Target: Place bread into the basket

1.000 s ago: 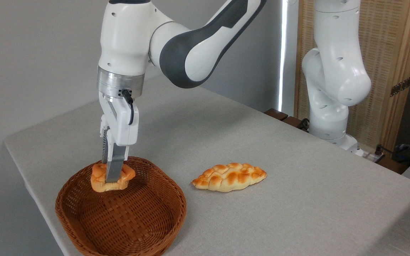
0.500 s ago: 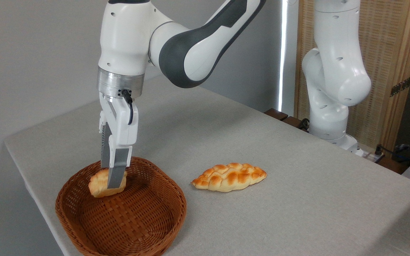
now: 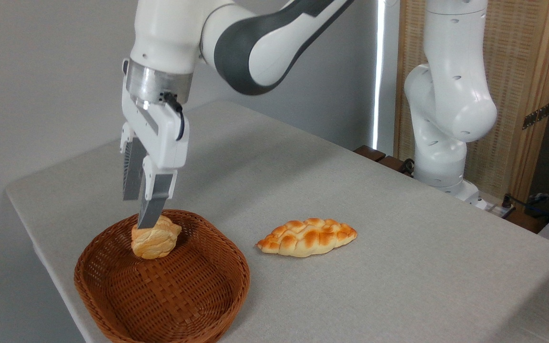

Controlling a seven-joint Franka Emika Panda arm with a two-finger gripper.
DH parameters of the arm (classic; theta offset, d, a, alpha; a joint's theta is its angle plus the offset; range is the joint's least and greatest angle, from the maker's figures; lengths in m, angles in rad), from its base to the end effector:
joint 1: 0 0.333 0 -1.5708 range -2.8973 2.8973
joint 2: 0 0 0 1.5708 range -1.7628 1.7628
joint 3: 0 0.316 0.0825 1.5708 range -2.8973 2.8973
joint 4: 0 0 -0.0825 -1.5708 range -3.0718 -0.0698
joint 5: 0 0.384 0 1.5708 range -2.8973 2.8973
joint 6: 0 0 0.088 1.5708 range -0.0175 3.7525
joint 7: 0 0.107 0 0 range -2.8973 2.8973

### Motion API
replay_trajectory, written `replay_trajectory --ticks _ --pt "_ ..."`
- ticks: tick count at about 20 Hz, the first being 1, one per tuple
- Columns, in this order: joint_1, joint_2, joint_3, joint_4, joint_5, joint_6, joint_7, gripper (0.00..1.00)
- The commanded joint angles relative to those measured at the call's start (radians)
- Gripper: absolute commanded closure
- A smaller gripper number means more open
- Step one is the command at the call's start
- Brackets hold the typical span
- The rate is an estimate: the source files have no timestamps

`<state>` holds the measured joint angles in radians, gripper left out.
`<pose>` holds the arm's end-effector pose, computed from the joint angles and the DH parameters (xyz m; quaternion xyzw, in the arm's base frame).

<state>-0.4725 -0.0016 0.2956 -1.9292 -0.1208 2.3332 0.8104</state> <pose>0.5842 -0.1064 0.5288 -0.8762 0.4350 -0.2070 0.0138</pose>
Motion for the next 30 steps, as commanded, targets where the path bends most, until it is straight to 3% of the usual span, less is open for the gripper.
replay_trajectory --ticks 1,3,7,10,12,14,17,20,30 --pt "0.006 -0.029 0.000 0.082 -0.002 -0.214 -0.017 0.00" --pt "0.011 -0.031 0.002 0.145 0.000 -0.366 -0.020 0.00" --pt "0.021 -0.058 0.004 0.168 0.010 -0.465 -0.117 0.00" --pt "0.078 -0.060 -0.044 0.214 0.088 -0.540 -0.253 0.00" --pt "0.138 -0.060 -0.081 0.237 0.089 -0.602 -0.266 0.00" --pt "0.230 -0.055 -0.154 0.268 0.090 -0.667 -0.266 0.00" --pt "0.296 -0.054 -0.236 0.274 0.110 -0.689 -0.266 0.00" --pt "0.318 -0.049 -0.303 0.272 0.151 -0.719 -0.269 0.00" --pt "0.324 -0.037 -0.277 0.276 0.148 -0.703 -0.266 0.00"
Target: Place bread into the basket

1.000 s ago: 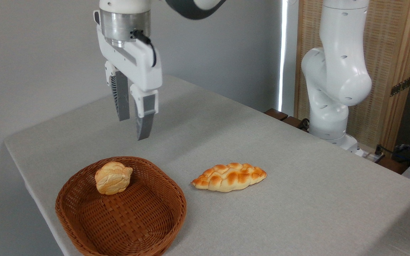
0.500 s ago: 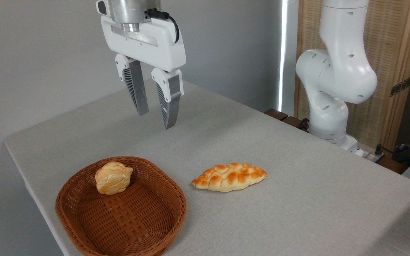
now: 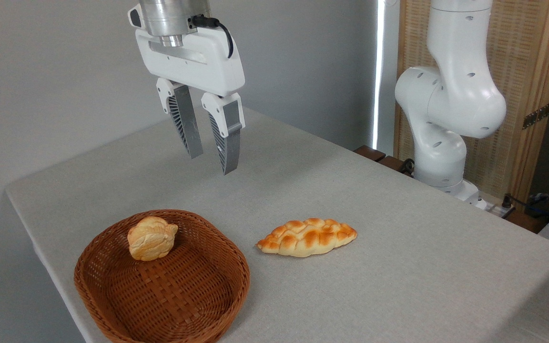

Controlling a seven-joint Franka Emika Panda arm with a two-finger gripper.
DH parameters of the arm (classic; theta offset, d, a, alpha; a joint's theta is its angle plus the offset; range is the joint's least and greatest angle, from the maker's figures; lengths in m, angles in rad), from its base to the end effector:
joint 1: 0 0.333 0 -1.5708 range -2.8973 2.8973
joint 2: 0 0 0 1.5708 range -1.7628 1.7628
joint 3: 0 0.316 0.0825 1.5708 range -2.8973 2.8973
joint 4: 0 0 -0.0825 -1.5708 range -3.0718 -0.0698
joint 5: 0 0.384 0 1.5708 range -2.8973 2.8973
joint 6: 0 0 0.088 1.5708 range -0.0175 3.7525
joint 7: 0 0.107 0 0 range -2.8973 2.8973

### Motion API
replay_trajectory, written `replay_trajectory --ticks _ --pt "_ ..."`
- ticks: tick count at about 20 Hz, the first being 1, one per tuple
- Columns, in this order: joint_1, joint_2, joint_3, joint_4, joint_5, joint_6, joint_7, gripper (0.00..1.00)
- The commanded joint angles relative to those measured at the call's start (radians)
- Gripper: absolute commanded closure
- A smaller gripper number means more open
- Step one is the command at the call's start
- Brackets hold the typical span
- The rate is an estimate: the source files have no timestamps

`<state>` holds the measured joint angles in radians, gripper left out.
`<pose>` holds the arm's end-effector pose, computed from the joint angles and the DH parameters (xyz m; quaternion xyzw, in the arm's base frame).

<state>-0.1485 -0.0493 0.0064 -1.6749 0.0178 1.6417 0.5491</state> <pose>0.5393 -0.0753 0.6085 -0.9406 0.3393 -0.0061 0.0102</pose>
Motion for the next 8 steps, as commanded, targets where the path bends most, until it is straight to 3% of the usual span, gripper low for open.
replay_trajectory --ticks 1,8 --pt "0.000 0.009 0.015 0.023 0.010 -0.011 -0.004 0.00" --pt "0.000 0.009 0.049 0.038 0.008 -0.011 -0.004 0.00"
